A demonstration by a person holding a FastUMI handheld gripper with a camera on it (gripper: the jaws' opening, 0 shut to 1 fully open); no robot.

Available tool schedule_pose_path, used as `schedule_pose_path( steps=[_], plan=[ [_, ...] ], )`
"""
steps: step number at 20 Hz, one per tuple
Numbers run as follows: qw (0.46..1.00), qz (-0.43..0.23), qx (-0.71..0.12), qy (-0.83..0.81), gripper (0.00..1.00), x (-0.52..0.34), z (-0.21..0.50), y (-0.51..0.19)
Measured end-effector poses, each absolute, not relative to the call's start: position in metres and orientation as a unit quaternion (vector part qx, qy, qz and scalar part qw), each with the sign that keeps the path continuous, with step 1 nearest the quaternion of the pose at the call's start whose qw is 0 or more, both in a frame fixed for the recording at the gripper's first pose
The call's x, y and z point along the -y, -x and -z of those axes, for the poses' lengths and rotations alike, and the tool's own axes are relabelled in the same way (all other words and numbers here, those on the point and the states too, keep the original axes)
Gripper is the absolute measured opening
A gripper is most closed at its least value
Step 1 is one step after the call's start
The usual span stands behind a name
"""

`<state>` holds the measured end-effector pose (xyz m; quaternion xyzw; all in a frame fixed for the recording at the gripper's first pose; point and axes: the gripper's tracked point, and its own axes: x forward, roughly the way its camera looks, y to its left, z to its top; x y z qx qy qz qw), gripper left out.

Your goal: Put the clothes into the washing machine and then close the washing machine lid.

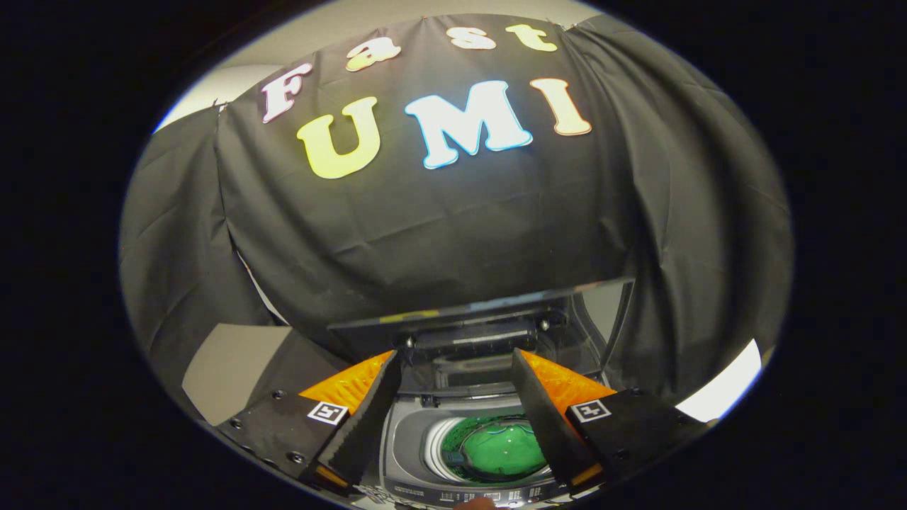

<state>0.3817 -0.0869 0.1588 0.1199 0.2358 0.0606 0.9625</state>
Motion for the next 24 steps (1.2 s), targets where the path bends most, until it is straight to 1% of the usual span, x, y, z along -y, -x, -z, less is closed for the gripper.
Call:
schedule_pose_path(
  steps=[2,6,11,15,18,21,24],
  plan=[
    [0.962,-0.063,-0.231,-0.128,0.98,0.084,-0.173,-0.392],
    [0.966,-0.059,-0.226,-0.114,0.98,0.077,-0.176,-0.425],
    [0.972,-0.048,-0.216,-0.075,0.98,0.070,-0.156,-0.471],
    [0.972,-0.021,-0.224,-0.067,0.98,0.084,-0.136,-0.506],
    [0.970,-0.012,-0.237,-0.061,0.98,0.086,-0.120,-0.514],
    [0.975,-0.011,-0.220,-0.002,0.98,0.088,-0.116,-0.512],
    [0.981,-0.013,-0.195,-0.012,0.98,0.088,-0.120,-0.507]
  ],
)
